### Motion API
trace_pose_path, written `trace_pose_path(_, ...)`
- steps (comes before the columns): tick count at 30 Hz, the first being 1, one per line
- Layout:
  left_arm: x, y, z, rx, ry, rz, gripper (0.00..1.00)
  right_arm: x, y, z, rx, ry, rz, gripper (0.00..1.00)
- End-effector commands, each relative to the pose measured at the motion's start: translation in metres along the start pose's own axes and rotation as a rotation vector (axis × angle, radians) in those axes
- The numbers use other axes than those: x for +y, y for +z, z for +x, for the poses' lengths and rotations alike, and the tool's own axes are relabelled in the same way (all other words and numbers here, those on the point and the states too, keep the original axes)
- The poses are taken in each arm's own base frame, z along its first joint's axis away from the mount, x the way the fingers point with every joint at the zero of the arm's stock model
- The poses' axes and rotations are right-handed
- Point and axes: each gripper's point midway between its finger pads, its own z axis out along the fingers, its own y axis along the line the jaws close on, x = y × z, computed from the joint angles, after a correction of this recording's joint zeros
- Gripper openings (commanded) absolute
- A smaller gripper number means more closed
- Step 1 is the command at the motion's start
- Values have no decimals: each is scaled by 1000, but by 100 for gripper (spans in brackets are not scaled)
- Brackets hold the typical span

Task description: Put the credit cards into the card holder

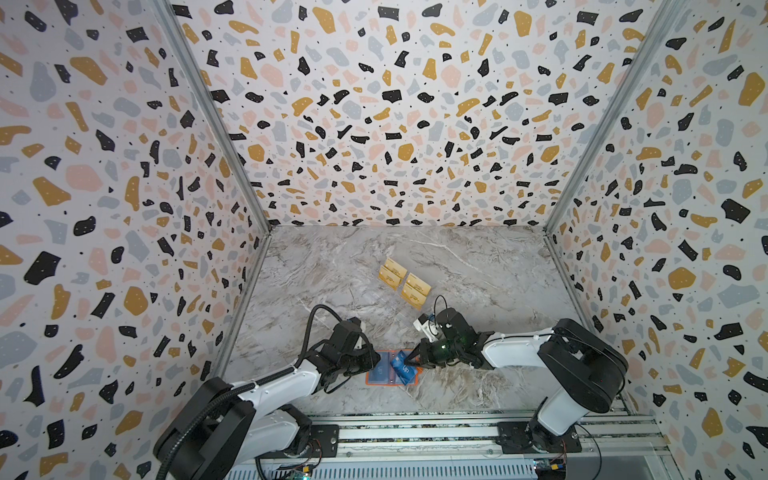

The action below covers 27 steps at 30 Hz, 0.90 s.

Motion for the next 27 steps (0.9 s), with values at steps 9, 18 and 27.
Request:
trace_pose_path(9,0,-1,1,7,19,-16,16,10,-1,-5,-24,-21,-24,0)
trace_pose_path(18,1,-1,2,8,14,-14,17,7,1,-4,-19,-22,-20,0)
trace_pose_path(27,2,-1,2,8,12,-14,17,-2,5,-3,-9,-12,18,0)
